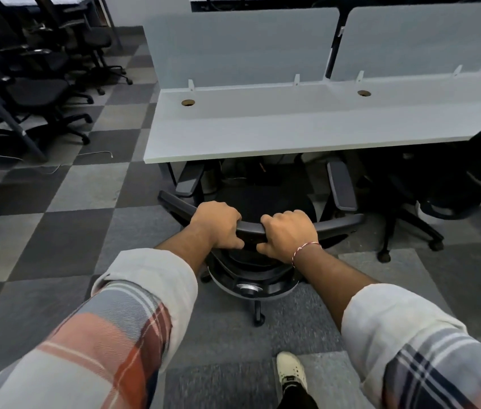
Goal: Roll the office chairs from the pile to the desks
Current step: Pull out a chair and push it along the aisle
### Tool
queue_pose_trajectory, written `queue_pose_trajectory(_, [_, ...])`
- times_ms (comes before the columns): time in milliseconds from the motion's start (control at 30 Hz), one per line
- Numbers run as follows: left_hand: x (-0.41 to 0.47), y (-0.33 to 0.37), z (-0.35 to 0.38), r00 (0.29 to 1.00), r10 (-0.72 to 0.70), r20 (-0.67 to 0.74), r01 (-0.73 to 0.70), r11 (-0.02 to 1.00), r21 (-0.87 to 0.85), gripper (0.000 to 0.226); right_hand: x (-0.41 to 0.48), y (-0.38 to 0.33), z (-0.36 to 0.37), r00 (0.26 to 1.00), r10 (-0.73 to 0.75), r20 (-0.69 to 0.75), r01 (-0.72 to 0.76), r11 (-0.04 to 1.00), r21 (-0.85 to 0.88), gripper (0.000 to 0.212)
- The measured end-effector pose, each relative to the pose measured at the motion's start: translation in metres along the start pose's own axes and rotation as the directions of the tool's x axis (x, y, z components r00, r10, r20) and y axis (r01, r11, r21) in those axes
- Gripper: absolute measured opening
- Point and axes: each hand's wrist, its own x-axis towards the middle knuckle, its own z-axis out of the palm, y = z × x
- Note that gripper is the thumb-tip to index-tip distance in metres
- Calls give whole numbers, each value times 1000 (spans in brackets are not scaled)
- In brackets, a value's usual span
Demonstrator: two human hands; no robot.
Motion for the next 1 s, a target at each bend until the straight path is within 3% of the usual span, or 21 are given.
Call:
queue_pose_trajectory(233, [-74, -17, 24, 998, 64, -10, -63, 997, 46, 30, -46, -69, -7, 1000, -24, -19, 23, 1000, -15, 41])
queue_pose_trajectory(333, [-92, -26, 35, 992, 122, -40, -120, 992, 46, 31, -62, -74, -11, 995, -103, -13, 104, 994, 17, 45])
queue_pose_trajectory(400, [-100, -33, 43, 981, 176, -87, -172, 984, 45, 38, -75, -65, -13, 992, -125, 25, 124, 992, 32, 48])
queue_pose_trajectory(533, [-104, -39, 57, 958, 219, -183, -213, 976, 55, 61, -96, -49, -11, 999, -12, 39, 10, 999, 37, 56])
queue_pose_trajectory(733, [-92, -38, 49, 971, 162, -176, -155, 987, 52, 42, -81, -39, -10, 999, 23, 49, -25, 999, 30, 56])
queue_pose_trajectory(1000, [-27, -28, 26, 976, 117, -185, -106, 992, 71, 38, -31, 21, 0, 997, 28, 74, -26, 999, -19, 53])
